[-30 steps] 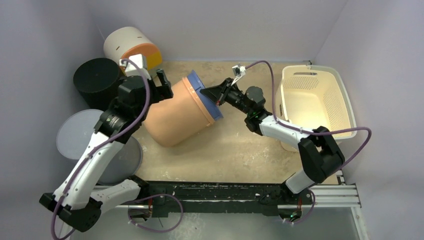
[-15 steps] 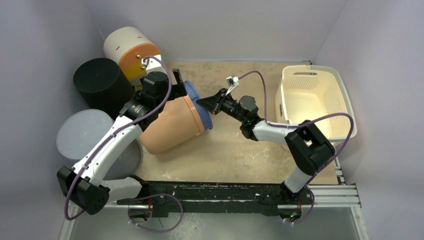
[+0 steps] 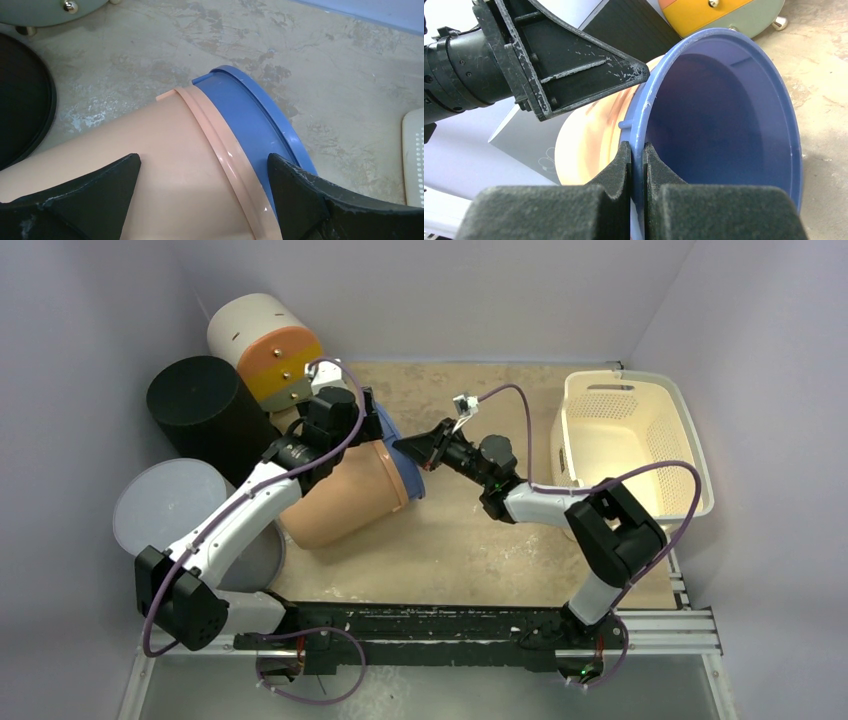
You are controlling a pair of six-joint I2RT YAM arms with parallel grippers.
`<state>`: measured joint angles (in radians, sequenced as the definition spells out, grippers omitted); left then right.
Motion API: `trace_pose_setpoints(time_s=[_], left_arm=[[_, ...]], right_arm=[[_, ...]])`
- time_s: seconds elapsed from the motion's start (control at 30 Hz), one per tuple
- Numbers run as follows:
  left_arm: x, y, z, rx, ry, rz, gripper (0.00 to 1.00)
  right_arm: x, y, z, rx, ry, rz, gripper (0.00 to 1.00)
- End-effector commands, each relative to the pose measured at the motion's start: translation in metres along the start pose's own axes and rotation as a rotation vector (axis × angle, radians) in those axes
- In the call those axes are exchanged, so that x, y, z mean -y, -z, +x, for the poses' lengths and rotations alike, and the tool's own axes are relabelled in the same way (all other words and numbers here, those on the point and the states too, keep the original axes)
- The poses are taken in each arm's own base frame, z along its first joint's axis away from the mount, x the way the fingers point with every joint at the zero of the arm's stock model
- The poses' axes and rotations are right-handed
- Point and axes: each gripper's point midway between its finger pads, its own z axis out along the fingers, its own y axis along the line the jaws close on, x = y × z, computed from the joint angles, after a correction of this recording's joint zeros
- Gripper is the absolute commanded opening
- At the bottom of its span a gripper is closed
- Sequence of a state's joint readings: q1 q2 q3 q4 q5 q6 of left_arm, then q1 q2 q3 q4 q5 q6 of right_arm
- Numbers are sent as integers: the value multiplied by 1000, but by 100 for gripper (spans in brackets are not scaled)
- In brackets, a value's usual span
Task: Turn the large container upside down
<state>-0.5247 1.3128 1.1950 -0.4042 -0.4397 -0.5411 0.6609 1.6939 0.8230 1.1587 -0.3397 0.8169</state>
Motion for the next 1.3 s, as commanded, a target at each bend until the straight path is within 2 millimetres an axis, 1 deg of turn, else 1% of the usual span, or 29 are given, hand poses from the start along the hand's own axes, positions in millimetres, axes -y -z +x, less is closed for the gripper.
trace_pose_setpoints(time_s=[0.0,0.13,0.23,0.3,0.4,0.53,0.6,0.7,0.8,0.9,1.0,1.1,1.17,1.27], left_arm=[[-9,0,9,-14,-16,-46,94],[-9,-4,28,-64,-33,-33,94],[-17,-4,44,-100,-48,-50,94],[-25,-3,53,-105,-50,-67,95],[-36,-2,73,-132,-56,-89,95],[-46,-2,97,-170,-57,-97,95],[-52,-1,107,-188,-66,-110,94],[-62,3,115,-200,-77,-131,94],[-70,8,118,-201,-88,-155,94],[-76,10,122,-205,-97,-169,95],[-79,10,127,-214,-98,-174,95],[-74,10,122,-210,-92,-163,94],[-68,12,109,-188,-81,-148,94],[-55,18,77,-132,-65,-120,94]], right_arm=[[11,9,20,-66,38,39,0],[12,10,20,-69,43,48,0],[14,14,18,-56,43,71,0],[21,18,14,-42,67,125,0],[33,21,2,-15,116,208,0],[51,24,-14,19,159,302,0],[64,29,-23,37,161,351,0],[89,42,-39,66,152,422,0],[113,59,-58,105,150,488,0],[130,73,-73,140,184,568,0],[136,79,-82,157,216,617,0],[138,84,-83,173,215,644,0],[142,93,-91,218,222,693,0],[141,102,-81,240,175,728,0]])
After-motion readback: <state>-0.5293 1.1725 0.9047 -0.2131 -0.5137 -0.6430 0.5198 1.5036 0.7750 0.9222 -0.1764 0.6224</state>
